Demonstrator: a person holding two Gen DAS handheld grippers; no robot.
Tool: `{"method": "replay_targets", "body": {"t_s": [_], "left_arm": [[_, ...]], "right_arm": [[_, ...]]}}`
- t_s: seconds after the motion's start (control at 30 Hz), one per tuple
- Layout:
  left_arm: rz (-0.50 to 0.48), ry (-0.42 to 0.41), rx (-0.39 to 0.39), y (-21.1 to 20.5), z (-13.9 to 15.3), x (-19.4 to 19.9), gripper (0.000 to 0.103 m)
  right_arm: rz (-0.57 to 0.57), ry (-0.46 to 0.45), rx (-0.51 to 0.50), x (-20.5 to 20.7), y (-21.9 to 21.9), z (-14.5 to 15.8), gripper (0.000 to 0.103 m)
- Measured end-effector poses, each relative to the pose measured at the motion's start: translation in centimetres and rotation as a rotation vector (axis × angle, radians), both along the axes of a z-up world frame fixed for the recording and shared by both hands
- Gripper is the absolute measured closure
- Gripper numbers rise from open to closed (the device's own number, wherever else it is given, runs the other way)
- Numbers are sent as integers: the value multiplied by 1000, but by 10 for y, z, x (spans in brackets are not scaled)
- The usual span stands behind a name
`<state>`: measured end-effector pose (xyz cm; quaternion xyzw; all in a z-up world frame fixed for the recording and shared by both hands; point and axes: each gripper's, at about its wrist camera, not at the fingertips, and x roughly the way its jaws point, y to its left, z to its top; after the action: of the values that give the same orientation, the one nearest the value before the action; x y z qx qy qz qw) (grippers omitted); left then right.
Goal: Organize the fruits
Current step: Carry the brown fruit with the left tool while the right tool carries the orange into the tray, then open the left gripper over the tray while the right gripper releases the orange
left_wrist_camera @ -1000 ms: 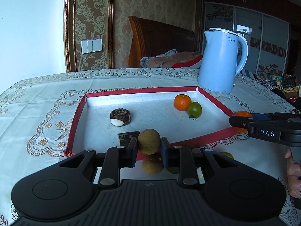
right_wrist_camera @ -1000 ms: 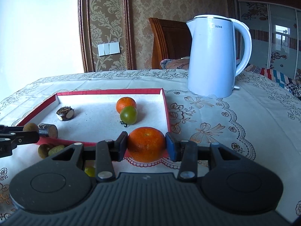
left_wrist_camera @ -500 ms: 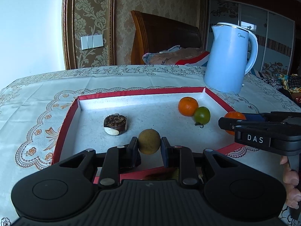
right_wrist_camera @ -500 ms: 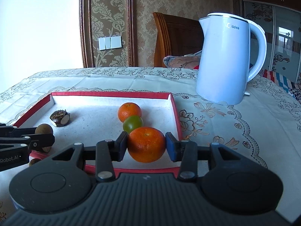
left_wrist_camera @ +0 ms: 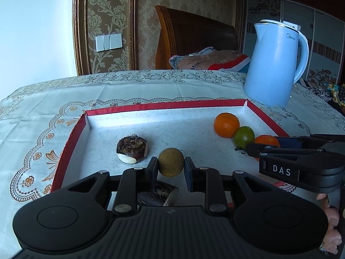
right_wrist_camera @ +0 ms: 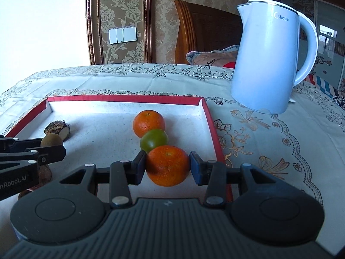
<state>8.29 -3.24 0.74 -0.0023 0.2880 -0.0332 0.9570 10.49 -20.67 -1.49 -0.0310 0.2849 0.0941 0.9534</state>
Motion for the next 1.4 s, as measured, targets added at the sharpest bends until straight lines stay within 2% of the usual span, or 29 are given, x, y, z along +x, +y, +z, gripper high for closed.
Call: {"method": "replay_targets", "body": {"t_s": [0.2, 0.5, 0.67, 0.83, 0.9, 1.0, 1.13, 1.2, 1.23, 1.27, 1.33, 1.4], "left_arm": [[20, 15, 8, 0, -3, 11, 78], [67, 70, -26, 10, -10, 36, 78], [76, 57, 6, 5, -14, 40, 78], [79, 63, -36, 11, -13, 42, 78], [83, 62, -49, 13, -13, 42, 78], [87, 61, -64, 14, -13, 41, 77], [86, 58, -63, 13, -14, 40, 77], [84, 55, -53, 12, -14, 39, 74], [80, 54, -51, 12, -14, 38, 68], [74, 53, -50, 11, -14, 38, 50], [90, 30, -43, 10, -12, 34, 29], [105, -16, -37, 11, -9, 28, 27]], "right_arm": [[-17, 6, -3, 8, 1, -1, 62], [-34, 29, -12, 32, 9, -3, 62], [-33, 27, -18, 38, 14, -2, 62], [-30, 27, -3, 37, 12, -2, 61], [-25, 15, -8, 34, 12, -1, 49], [-28, -18, -24, 29, 14, 1, 39], [-30, -32, -16, 24, 12, 4, 30], [-39, -40, -13, 23, 11, 4, 24], [-42, -43, -13, 22, 10, 4, 23], [-41, -44, -12, 22, 9, 4, 21], [-48, -50, -16, 21, 8, 4, 19], [-45, -57, -15, 18, 7, 4, 14]]}}
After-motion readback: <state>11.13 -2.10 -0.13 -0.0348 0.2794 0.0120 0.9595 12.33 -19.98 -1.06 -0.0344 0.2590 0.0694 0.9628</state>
